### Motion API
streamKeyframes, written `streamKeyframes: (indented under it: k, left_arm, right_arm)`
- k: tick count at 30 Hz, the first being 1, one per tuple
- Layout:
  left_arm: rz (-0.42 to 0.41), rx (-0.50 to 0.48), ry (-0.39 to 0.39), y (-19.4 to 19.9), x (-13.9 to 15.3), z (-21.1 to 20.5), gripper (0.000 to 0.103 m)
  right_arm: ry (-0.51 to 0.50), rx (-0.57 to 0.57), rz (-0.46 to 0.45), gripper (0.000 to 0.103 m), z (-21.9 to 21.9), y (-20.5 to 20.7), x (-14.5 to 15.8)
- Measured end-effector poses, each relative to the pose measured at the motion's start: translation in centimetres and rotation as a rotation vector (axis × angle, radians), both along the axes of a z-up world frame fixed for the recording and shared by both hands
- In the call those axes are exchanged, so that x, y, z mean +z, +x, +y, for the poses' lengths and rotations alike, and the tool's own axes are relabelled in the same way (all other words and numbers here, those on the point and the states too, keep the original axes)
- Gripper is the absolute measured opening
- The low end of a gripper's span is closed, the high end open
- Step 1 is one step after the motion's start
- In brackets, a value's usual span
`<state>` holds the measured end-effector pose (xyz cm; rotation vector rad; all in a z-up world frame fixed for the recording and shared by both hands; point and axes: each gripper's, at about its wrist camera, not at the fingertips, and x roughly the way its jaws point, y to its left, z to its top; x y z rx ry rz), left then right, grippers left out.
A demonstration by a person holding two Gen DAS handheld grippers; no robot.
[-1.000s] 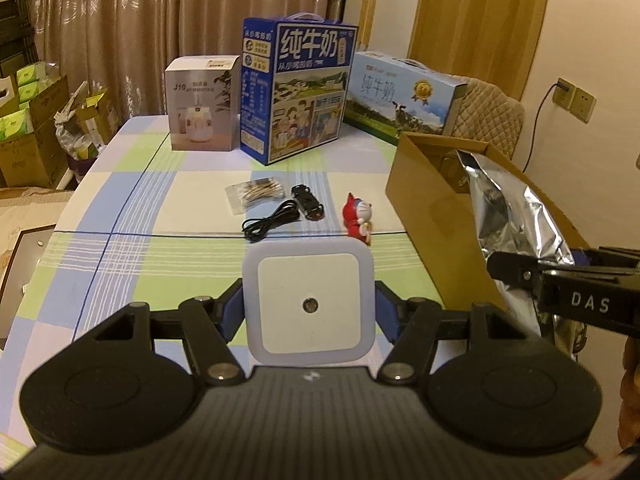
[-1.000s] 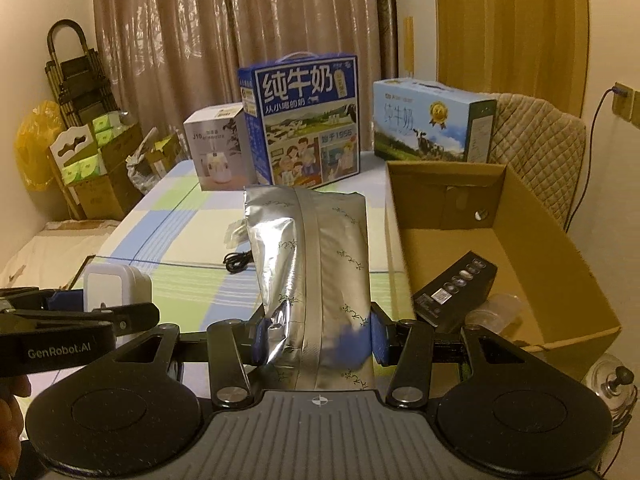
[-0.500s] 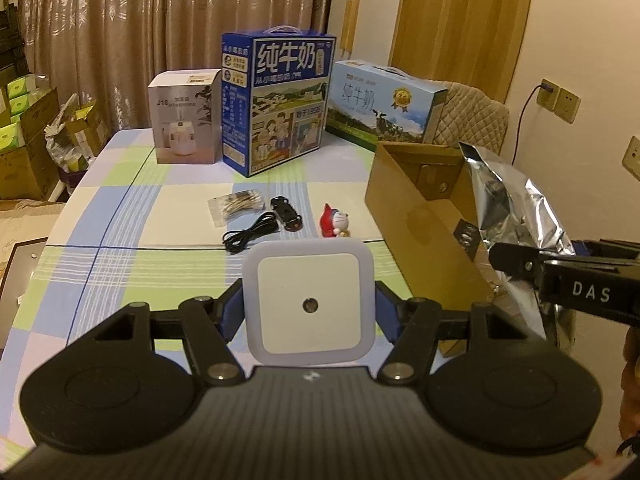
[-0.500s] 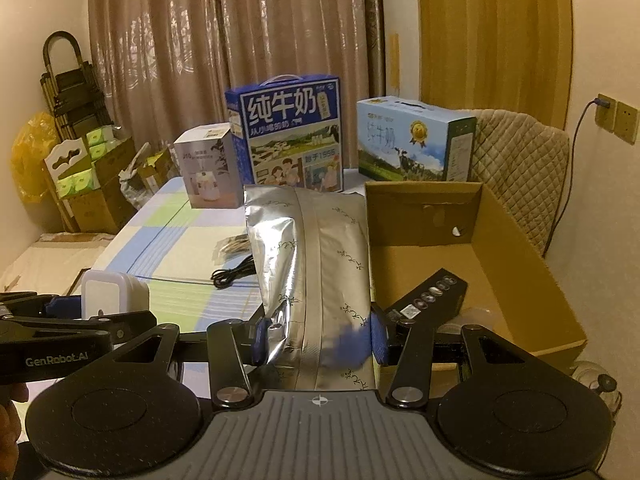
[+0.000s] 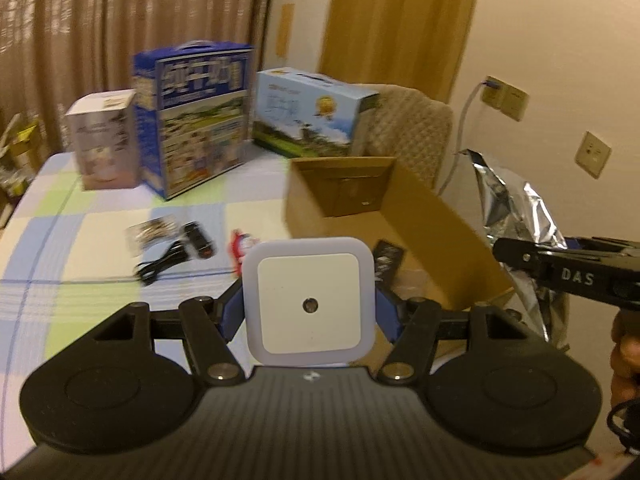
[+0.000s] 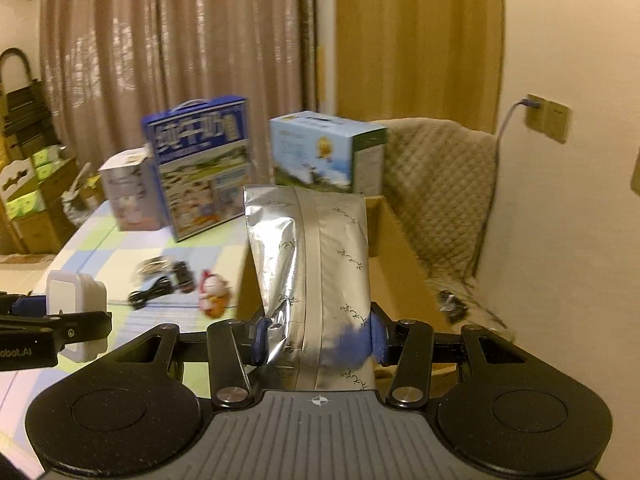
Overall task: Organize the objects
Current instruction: 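Lower both items into the cardboard box and open both tools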
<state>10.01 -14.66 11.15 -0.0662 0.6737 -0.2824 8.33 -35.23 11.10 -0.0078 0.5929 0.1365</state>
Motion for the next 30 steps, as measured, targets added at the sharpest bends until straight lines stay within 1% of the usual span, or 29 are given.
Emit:
streamKeyframes:
  k: [3,7,15,16,17,18,19,22,30]
  left_arm:
    - [0.003,-0.04,0.001,1.4,0.0,-2.6,0.061]
    - [0.021,-0.082,-0.006,3.7,-0.8,-5.5,0.061]
    - [0.063,-0.135,-0.026,8.0,-2.7,-9.6,0.061]
    - [0.066,-0.137,-0.029,8.3,-2.9,-9.9,0.062]
    - [0.064,-0.137,-0.033,8.6,-3.1,-10.2,0.066]
    - [0.066,-0.139,-0.036,9.0,-3.2,-10.4,0.081]
    - [0.065,-0.137,-0.036,9.2,-3.3,-10.5,0.085]
    - [0.052,-0.136,-0.023,9.3,-3.3,-10.1,0.085]
    - [0.055,-0.069,-0.017,9.0,-3.8,-6.7,0.085]
  right_arm:
    - [0.006,-0.017,-0.003,0.045,-1.9,1.1,0.3]
    - [-0.001,-0.033,-0.003,0.045,-3.8,3.1,0.3]
    - [-0.002,-0.062,0.016,0.045,-6.5,6.6,-0.6]
    - [0.0,-0.065,0.018,0.045,-6.6,7.0,-0.7]
    - [0.002,-0.069,0.02,0.045,-6.8,7.3,-0.9]
    - [0.007,-0.072,0.022,0.045,-7.0,7.5,-1.0]
    - [0.012,-0.075,0.025,0.045,-7.1,7.7,-1.2]
    - [0.026,-0.076,0.036,0.045,-7.4,8.2,-1.6]
    - [0.034,-0.047,0.062,0.045,-6.5,8.7,-2.5]
